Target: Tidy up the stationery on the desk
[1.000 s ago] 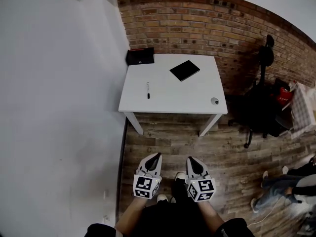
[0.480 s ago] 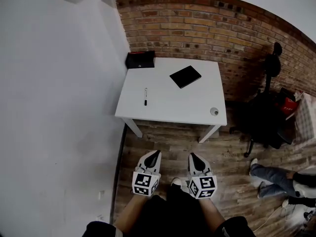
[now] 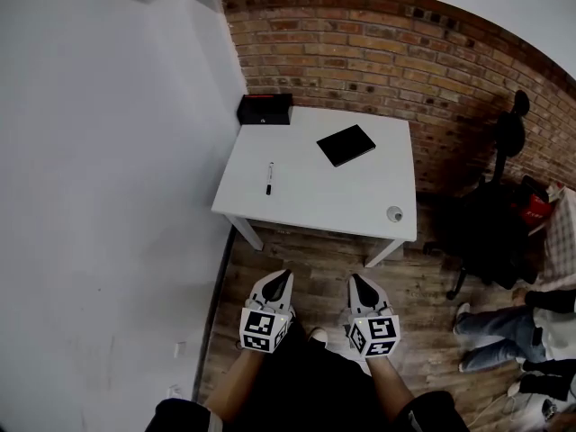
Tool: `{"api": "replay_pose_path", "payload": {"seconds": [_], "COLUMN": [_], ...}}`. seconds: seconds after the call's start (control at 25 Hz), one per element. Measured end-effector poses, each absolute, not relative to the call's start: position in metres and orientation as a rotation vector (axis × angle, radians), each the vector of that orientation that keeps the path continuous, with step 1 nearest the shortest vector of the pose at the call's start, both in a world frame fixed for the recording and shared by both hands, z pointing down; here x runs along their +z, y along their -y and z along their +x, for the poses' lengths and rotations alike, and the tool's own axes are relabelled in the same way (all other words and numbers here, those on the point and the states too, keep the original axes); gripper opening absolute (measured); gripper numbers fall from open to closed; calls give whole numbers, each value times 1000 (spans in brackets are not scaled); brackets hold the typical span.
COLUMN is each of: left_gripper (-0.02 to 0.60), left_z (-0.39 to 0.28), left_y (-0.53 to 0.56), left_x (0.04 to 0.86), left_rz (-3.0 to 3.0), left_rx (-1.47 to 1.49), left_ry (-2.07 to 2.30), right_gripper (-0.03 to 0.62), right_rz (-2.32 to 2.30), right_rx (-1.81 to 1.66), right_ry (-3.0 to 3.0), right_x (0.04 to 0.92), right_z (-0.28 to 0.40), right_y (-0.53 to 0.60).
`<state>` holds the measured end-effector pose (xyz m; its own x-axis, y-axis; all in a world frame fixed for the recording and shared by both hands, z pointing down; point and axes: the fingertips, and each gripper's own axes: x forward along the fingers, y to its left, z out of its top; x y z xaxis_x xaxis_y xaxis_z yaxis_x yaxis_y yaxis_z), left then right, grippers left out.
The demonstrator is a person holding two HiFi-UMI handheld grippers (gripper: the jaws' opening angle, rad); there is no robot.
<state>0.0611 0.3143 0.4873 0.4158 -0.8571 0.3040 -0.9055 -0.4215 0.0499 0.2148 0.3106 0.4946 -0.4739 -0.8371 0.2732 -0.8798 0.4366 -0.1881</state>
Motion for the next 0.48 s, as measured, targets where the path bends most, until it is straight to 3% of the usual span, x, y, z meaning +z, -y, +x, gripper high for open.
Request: {"api": "replay_pose_path", "payload": {"seconds": [0.48], "left_gripper": [15], "left_z": [63], "left_y": [-281], "left_x": [490], "left_rz": [2471], "left_rx": [322], "left_ry": [1540], "right_gripper": [23], "right_rz": [1574], "right_rx": [463], "right_ry": [2520], "right_x": [496], "right_z": [227], "right_y": [-287]}}
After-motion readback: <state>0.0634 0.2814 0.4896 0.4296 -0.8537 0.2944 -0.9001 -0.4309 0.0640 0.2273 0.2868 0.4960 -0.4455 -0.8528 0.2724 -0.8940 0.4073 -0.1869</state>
